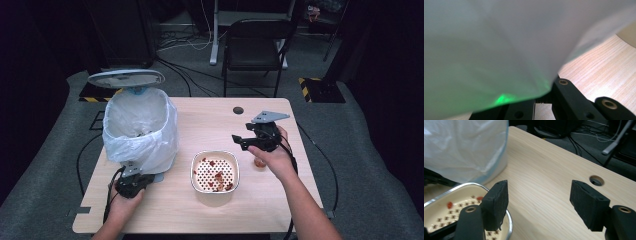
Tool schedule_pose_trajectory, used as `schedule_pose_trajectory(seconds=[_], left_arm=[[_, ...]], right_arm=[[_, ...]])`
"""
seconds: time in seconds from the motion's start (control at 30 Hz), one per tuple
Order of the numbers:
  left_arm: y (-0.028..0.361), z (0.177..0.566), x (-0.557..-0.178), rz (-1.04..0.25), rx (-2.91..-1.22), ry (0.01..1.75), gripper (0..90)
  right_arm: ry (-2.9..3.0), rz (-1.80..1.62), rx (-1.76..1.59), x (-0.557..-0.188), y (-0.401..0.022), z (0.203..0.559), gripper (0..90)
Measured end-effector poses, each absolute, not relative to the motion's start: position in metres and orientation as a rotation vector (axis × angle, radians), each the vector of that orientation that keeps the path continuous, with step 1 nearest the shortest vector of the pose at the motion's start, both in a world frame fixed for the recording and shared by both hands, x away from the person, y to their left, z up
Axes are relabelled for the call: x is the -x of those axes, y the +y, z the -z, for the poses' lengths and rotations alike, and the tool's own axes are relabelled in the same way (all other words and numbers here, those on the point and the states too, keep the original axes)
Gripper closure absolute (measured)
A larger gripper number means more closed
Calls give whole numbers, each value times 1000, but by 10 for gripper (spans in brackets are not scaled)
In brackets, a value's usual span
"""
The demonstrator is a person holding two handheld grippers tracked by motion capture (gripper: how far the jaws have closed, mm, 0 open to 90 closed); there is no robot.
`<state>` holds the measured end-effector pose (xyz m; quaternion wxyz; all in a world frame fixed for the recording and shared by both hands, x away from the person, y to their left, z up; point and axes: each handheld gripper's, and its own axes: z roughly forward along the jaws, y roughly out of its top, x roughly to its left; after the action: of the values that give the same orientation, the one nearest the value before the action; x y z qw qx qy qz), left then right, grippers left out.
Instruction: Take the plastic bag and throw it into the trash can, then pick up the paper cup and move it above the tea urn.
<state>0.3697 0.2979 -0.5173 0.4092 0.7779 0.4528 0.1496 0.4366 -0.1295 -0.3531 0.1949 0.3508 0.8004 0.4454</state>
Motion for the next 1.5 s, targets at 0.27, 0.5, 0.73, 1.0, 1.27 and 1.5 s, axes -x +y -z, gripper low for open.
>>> schedule_pose_trajectory(seconds=[0.27,0.5,0.73,1.0,1.27,1.5], left_arm=[[298,517,-370,-375,-1957,1141,900],[298,517,-370,-373,-1956,1142,900],[299,517,-370,-375,-1956,1141,900],[299,517,-370,-375,-1954,1143,900],[298,518,-370,-370,-1953,1143,900],[298,518,-370,-368,-1947,1141,900]], right_arm=[[2184,-1199,-1080,-441,-160,379,194],[2166,-1165,-1144,-444,-175,400,147],[2152,-1141,-1192,-445,-186,420,140],[2143,-1094,-1223,-443,-191,441,132],[2129,-1079,-1217,-443,-191,447,142],[2089,-1107,-1206,-439,-193,439,125]])
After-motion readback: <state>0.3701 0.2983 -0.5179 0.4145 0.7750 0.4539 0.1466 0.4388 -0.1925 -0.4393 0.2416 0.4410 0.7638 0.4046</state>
